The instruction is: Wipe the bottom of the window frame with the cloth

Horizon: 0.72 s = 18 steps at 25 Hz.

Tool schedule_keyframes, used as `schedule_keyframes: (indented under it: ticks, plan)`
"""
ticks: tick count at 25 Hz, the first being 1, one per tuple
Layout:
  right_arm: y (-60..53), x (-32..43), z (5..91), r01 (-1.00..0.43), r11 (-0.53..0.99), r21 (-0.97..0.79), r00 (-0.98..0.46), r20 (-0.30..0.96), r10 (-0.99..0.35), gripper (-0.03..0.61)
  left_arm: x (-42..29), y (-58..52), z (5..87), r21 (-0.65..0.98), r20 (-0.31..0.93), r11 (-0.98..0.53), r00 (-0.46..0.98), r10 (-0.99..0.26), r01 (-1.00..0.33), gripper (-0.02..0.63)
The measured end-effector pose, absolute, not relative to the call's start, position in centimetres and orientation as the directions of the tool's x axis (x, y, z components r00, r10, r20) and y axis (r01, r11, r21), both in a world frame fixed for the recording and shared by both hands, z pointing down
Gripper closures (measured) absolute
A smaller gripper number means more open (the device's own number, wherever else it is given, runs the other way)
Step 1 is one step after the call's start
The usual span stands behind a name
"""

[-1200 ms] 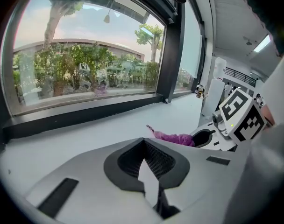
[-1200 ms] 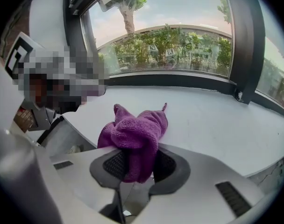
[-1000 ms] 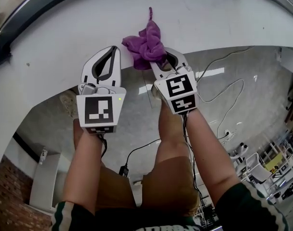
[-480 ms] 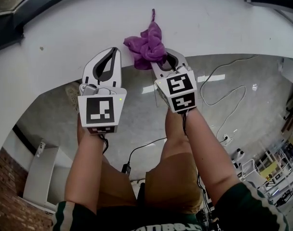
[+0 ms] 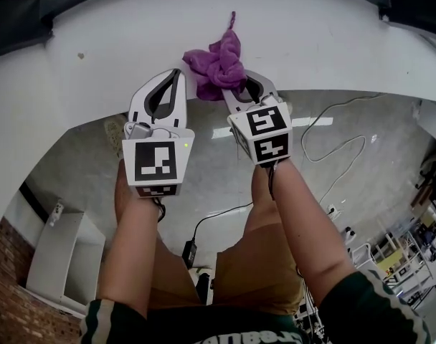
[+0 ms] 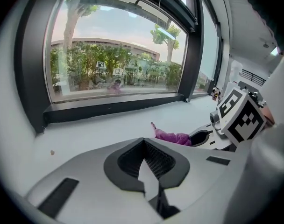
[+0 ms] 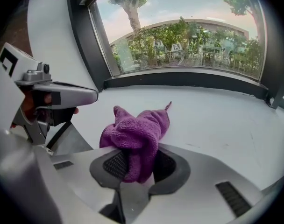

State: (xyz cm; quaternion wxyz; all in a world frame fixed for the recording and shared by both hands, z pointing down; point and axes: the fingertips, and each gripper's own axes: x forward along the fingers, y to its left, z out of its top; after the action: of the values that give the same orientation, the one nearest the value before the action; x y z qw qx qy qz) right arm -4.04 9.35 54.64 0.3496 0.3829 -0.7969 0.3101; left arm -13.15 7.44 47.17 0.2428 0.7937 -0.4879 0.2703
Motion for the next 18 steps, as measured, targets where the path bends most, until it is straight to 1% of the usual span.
schedule_keyframes:
  ticks: [8, 18]
  plan:
    - [9.7, -8.5, 54.5, -0.792, 0.563, -0.237, -0.489, 0.799, -0.351, 0.46, -17.8, 8.1, 47.3, 0.127, 0.675, -0.336, 0.329, -0.66, -0.933, 0.604]
    - [11.2, -15.0, 54.6, -0.711, 0.646, -0.278, -0.55, 0.792, -0.264, 0.46, -22.8, 9.3, 47.3, 0.126, 0.689, -0.25, 0.266, -0.675, -0.96, 0.604]
